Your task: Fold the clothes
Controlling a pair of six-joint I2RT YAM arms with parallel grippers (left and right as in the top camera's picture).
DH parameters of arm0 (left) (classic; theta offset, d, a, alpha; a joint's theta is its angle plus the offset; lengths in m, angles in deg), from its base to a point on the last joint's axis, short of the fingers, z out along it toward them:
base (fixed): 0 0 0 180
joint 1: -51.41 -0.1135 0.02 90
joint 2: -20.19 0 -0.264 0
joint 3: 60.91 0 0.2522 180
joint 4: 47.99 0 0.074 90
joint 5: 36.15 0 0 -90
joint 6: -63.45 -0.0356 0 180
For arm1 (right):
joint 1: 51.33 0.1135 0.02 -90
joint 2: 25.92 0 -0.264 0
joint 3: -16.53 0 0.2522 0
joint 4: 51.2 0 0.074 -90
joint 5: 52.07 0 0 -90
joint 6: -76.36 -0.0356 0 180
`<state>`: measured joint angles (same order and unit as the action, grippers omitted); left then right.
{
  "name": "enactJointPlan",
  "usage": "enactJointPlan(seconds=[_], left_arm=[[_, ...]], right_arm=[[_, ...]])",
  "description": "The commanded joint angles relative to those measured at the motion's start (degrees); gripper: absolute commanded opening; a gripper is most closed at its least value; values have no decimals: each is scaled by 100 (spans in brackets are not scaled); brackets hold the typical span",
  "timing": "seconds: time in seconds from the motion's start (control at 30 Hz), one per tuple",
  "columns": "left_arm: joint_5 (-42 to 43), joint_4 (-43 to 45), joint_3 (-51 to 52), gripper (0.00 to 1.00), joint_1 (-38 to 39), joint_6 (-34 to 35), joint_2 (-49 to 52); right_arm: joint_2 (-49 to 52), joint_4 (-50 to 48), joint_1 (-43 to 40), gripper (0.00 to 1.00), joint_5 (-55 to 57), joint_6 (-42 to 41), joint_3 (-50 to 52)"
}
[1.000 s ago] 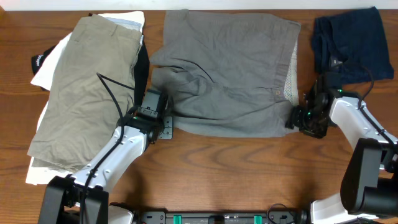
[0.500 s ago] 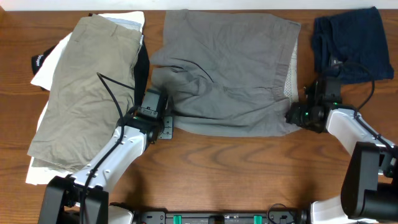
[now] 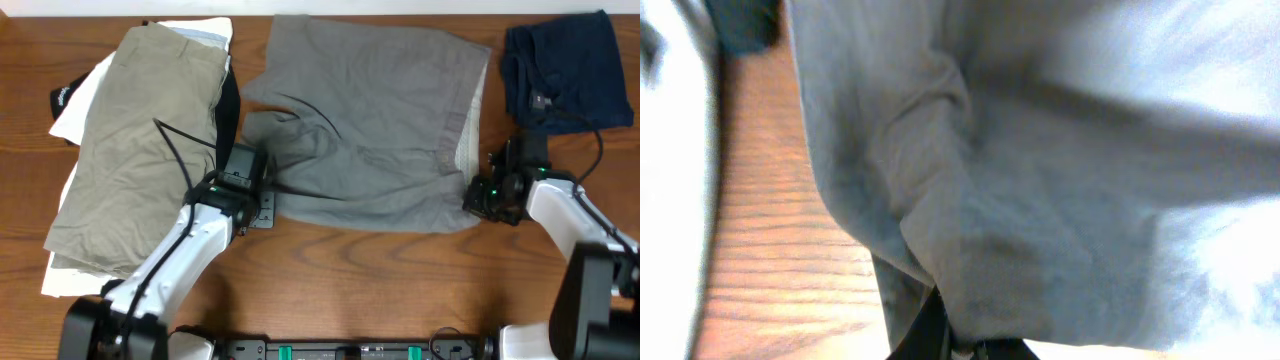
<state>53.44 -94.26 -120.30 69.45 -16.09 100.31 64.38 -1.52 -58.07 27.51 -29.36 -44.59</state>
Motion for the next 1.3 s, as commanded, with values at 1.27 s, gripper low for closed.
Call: enactJointPlan(seconds=[1.27], left_arm=[[-223, 1261, -1497, 6, -35, -278, -450]], right_arm=[[-2063, 750, -638, 1, 245, 245, -1423]])
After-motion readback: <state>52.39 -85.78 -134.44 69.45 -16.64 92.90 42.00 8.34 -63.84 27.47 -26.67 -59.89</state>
